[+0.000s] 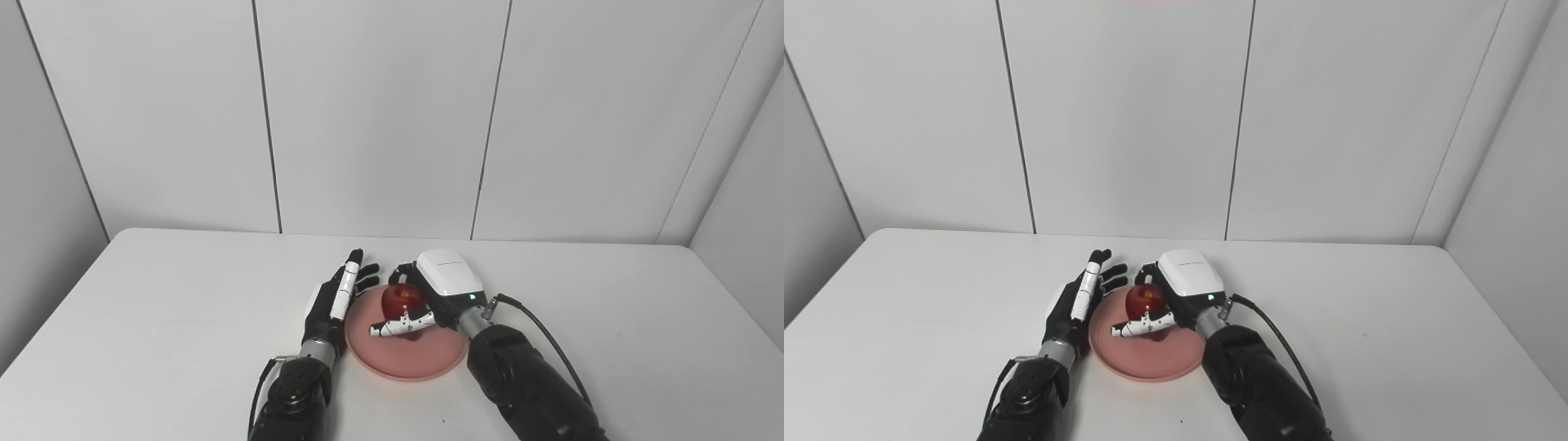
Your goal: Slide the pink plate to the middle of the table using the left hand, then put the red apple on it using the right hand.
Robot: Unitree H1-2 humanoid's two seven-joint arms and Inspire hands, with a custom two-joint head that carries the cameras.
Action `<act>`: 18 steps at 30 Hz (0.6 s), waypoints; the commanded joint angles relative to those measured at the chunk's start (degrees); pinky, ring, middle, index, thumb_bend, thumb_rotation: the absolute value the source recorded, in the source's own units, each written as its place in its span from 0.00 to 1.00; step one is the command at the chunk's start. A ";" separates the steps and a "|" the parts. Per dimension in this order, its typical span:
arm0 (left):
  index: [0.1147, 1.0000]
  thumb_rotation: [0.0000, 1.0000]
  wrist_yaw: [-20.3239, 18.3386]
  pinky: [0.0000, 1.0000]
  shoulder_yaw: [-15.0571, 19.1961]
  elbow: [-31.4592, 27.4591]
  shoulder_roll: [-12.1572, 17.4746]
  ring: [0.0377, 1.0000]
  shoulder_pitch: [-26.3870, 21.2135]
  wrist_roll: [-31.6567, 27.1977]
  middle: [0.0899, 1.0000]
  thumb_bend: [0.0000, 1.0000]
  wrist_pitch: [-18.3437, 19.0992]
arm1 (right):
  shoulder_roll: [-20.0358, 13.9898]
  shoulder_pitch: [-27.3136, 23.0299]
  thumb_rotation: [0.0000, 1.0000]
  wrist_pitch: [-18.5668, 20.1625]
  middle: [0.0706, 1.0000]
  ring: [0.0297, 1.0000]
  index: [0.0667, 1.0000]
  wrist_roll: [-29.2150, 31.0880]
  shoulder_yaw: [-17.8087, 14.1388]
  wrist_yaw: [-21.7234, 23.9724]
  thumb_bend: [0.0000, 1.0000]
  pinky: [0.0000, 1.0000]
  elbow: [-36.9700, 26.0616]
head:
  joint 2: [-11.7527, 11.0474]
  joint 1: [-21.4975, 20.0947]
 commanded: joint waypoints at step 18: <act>0.92 0.93 0.29 0.78 -0.36 1.79 0.07 0.79 -0.02 0.44 0.80 0.73 1.59 | -1.50 -2.43 0.82 -4.29 0.66 0.64 0.67 1.82 -1.48 -3.12 1.00 0.67 -6.08 | -0.04 0.09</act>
